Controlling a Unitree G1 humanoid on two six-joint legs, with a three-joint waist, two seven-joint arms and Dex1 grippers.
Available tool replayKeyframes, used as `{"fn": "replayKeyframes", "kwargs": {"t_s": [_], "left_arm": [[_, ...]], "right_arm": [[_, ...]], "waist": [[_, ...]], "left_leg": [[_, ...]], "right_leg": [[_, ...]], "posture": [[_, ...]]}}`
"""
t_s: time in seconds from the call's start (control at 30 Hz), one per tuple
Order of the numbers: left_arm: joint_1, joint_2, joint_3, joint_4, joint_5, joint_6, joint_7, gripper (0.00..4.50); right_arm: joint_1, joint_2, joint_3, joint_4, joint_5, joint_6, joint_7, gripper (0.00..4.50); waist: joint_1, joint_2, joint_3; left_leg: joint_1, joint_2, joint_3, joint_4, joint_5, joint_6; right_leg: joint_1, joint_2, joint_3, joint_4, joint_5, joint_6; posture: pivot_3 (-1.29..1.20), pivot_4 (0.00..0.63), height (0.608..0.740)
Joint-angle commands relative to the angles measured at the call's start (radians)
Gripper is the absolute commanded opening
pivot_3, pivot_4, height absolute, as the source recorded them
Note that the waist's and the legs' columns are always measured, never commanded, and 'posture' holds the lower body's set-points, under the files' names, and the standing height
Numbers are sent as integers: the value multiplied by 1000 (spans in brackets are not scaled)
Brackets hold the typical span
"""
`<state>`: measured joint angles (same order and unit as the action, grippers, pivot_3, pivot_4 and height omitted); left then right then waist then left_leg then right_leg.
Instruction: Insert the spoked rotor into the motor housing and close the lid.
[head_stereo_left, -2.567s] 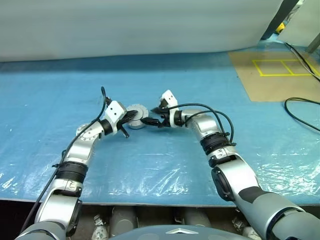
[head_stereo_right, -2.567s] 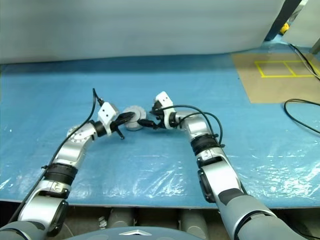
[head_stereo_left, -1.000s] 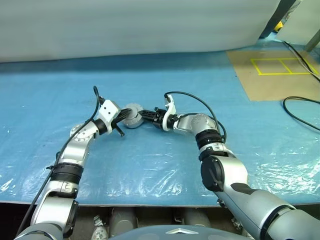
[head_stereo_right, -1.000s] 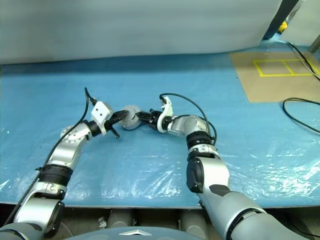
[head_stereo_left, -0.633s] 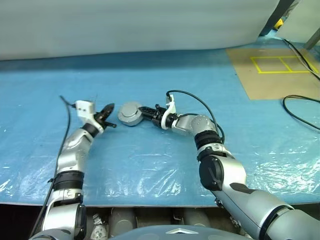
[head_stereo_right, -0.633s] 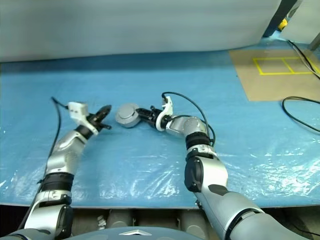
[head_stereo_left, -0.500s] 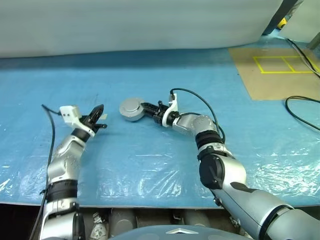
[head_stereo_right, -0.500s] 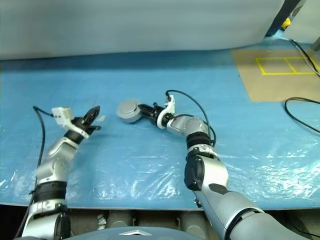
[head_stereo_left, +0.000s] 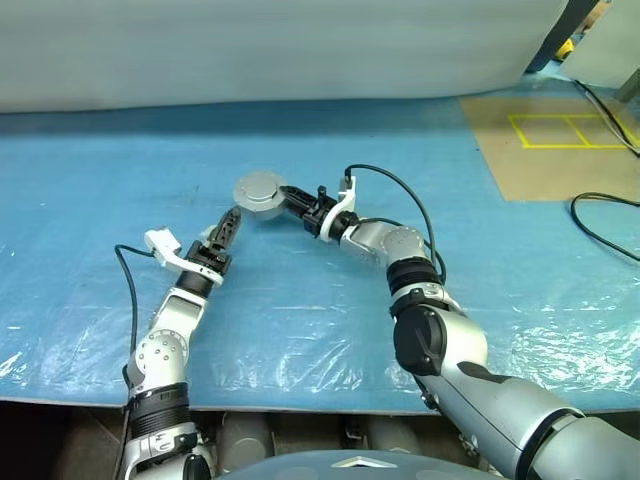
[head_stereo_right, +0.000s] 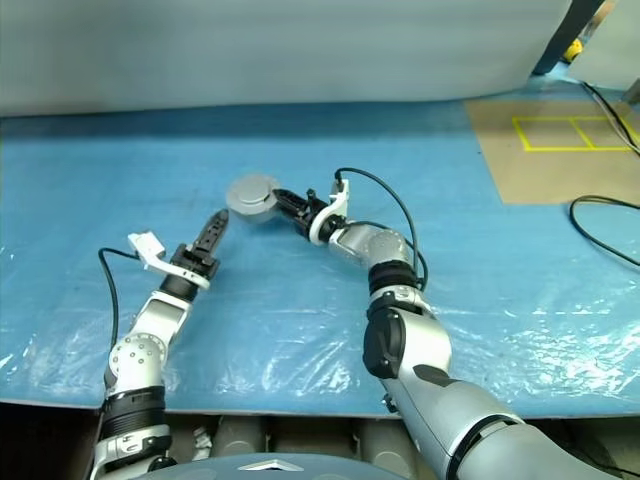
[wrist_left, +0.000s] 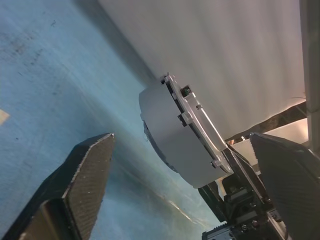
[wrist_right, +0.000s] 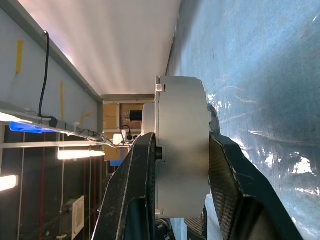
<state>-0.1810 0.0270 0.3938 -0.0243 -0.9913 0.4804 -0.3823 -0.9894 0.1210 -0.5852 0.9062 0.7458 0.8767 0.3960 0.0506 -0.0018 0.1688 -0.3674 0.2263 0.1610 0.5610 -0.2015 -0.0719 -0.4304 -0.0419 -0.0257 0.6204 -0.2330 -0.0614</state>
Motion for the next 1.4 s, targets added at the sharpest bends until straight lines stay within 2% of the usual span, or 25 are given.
{"fn": "replayKeyframes", "kwargs": {"t_s": [0.03, 0.17, 0.6, 0.87, 0.97, 1.07, 1.1, 1.4], "left_arm": [[-2, 1, 23, -45, -37, 0, 33, 4481], [-37, 7, 45, -10, -93, 48, 117, 4481], [-78, -30, 25, -33, -228, 143, 163, 4481], [-118, -40, 15, 3, -214, 119, 160, 4481], [-136, -52, 34, 35, -209, 82, 165, 3904], [-138, -53, 43, 47, -210, 67, 145, 2845], [-137, -53, 44, 49, -210, 64, 141, 2670], [-141, -47, 38, 76, -197, 60, 131, 2654]], "right_arm": [[-37, 16, 3, -61, 58, 4, 38, 1086], [-28, 23, 26, -86, 66, 40, 73, 1086], [-4, 31, 68, -129, 60, 97, 100, 1086], [15, 39, 101, -157, 62, 121, 109, 1086], [19, 41, 110, -166, 62, 124, 111, 1086], [22, 40, 112, -172, 64, 126, 110, 1086], [22, 40, 112, -173, 64, 127, 110, 1086], [19, 38, 126, -178, 70, 130, 118, 1086]], "waist": [[-1, 0, 0], [0, 0, 0], [5, 0, 0], [6, 0, 0], [10, 0, 0], [14, 0, 0], [16, 0, 0], [19, 0, 0]], "left_leg": [[0, 0, 0, 0, 0, 0], [0, 0, -1, 2, 0, 0], [-1, -1, -4, 5, 0, 0], [-1, -1, -5, 6, 0, 0], [-2, -1, -6, 7, 0, 0], [-2, -1, -7, 8, 0, 0], [-2, -1, -7, 8, 0, 0], [-2, -1, -7, 10, 0, 0]], "right_leg": [[0, 0, 0, 0, 0, 0], [0, 0, 0, 1, 0, 1], [0, 0, 0, 2, 1, 2], [0, 0, 0, 3, 1, 2], [0, 1, 0, 3, 1, 2], [1, 1, 0, 3, 2, 3], [1, 1, 0, 3, 2, 3], [1, 1, 0, 4, 2, 3]], "posture": [[0, 150, 740], [0, 150, 740], [0, 150, 740], [0, 150, 740], [0, 150, 740], [0, 150, 740], [0, 150, 740], [0, 150, 740]]}}
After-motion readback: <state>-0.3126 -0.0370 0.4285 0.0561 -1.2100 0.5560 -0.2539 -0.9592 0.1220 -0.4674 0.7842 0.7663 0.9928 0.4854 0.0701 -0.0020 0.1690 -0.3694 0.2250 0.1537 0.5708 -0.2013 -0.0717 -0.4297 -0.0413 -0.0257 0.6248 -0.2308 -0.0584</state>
